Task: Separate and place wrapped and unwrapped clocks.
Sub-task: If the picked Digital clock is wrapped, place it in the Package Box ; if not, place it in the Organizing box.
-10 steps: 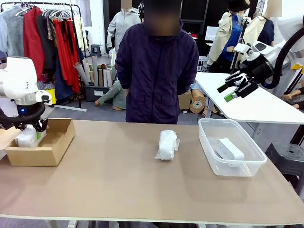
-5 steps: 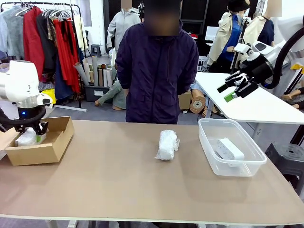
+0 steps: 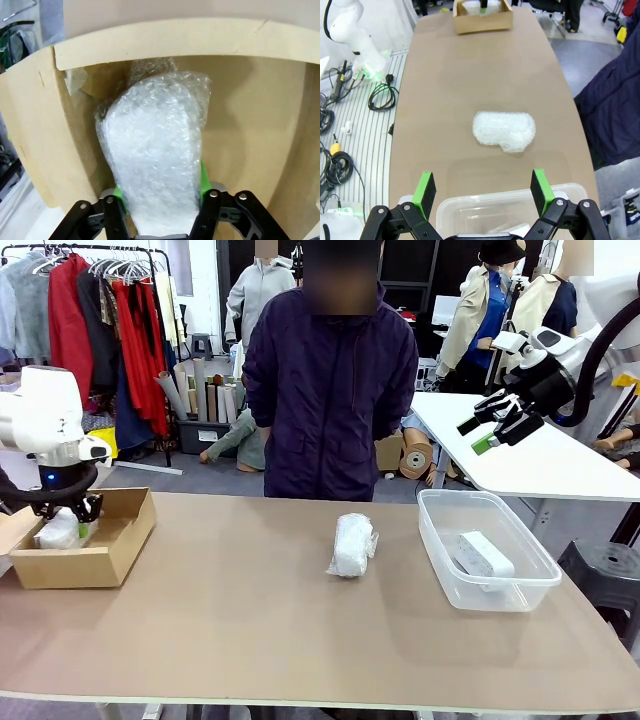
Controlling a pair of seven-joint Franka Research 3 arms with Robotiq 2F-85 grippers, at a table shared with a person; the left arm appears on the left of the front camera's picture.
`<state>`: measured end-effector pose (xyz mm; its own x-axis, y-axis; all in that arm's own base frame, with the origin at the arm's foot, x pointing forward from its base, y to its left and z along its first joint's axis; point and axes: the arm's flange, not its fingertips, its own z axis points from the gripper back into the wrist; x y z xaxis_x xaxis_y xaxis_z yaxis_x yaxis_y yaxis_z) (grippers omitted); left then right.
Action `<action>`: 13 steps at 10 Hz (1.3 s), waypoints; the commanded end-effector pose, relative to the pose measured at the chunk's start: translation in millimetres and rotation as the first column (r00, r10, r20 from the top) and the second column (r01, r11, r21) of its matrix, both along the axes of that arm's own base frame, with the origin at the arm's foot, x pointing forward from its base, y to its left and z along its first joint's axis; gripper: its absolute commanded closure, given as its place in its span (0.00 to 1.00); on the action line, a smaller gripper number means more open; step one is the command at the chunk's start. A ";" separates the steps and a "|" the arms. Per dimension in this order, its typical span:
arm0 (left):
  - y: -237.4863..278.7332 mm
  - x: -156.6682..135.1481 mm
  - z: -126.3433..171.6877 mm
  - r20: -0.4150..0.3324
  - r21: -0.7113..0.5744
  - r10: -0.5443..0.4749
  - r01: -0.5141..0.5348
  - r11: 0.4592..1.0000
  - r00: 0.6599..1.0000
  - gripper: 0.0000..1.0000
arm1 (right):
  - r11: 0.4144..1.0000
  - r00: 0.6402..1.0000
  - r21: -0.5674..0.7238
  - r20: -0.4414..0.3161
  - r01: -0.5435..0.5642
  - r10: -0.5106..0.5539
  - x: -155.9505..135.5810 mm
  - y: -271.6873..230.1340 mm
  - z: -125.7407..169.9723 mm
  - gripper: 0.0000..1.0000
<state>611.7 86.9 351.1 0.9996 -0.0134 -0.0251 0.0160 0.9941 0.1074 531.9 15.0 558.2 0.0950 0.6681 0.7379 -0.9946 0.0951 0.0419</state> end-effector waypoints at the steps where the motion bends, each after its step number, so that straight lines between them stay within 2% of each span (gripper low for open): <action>1: -2.4 -6.0 10.7 0.020 -0.025 -0.007 0.008 1.000 1.000 0.00 | 1.000 1.000 0.002 0.001 -0.004 0.004 -0.1 0.4 2.2 0.00; 5: -15.4 -17.4 33.2 0.062 -0.035 -0.030 0.032 0.999 0.998 0.00 | 1.000 1.000 0.002 0.001 -0.004 0.004 -0.1 0.4 2.2 0.00; 9: -23.3 -33.7 62.5 0.065 -0.149 -0.109 0.117 0.982 0.992 0.00 | 1.000 1.000 0.002 0.001 -0.004 0.004 -0.1 0.4 2.2 0.00; 13: -28.4 -24.4 60.4 0.072 -0.114 -0.084 0.092 0.989 0.994 0.00 | 1.000 1.000 0.002 0.001 -0.004 0.004 -0.1 0.4 2.2 0.00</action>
<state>584.7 57.7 412.2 0.9925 -0.1133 0.0459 0.1143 0.9932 -0.0212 531.9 15.1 558.2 0.0950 0.6681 0.7379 -0.9946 0.0951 0.0419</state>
